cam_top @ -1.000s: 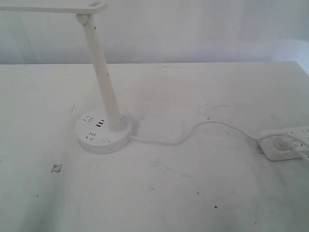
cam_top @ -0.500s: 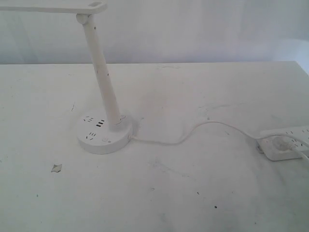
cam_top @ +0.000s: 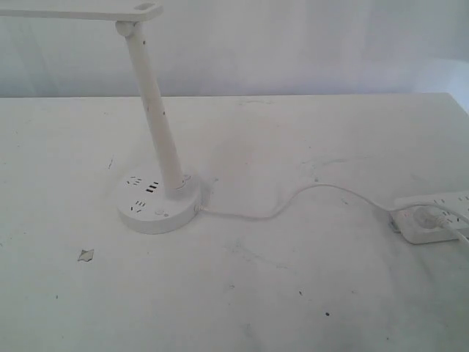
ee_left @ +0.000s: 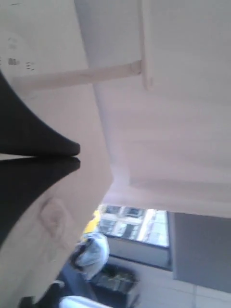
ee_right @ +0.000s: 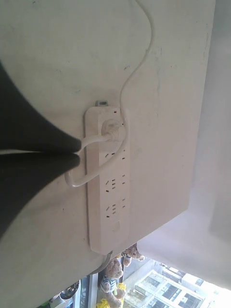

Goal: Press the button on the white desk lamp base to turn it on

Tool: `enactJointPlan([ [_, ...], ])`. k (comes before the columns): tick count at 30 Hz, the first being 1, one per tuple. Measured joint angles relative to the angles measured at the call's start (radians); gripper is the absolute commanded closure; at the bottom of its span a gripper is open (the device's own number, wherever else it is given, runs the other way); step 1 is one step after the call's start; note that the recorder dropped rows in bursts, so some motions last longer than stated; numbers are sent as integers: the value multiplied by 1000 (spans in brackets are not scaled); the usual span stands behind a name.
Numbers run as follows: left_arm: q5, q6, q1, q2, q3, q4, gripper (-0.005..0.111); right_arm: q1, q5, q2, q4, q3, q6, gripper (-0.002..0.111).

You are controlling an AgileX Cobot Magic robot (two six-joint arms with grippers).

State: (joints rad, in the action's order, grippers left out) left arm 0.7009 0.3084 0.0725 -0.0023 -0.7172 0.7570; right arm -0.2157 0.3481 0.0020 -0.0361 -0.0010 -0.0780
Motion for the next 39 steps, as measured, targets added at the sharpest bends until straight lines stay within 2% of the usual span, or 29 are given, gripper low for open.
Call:
enactJointPlan([
  [1,-53,-10,0,0,0,5,107,0,0,0,0,0,0,108],
  [2,-167,-27,0,0,0,17,107,0,0,0,0,0,0,108],
  [4,-263,12,0,52,0,30,107,0,0,0,0,0,0,108],
  [5,-262,50,0,91,-4,30,107,0,0,0,0,0,0,108],
  [7,-171,177,0,248,-47,30,107,0,0,0,0,0,0,108],
  [9,21,319,0,490,-155,28,107,0,0,0,0,0,0,108],
  [11,122,375,0,632,-238,12,107,0,0,0,0,0,0,108],
  [13,175,396,0,731,-292,-18,107,0,0,0,0,0,0,108],
  [18,272,350,0,896,-303,-75,107,0,0,0,0,0,0,108],
  [24,280,343,0,926,-303,-79,107,0,0,0,4,0,0,108],
  [30,354,340,0,926,-303,-59,107,0,0,0,4,0,0,108],
  [35,413,392,0,926,-303,96,107,0,0,0,4,0,0,108],
  [39,417,551,0,926,-300,296,107,0,0,0,4,0,0,108],
])
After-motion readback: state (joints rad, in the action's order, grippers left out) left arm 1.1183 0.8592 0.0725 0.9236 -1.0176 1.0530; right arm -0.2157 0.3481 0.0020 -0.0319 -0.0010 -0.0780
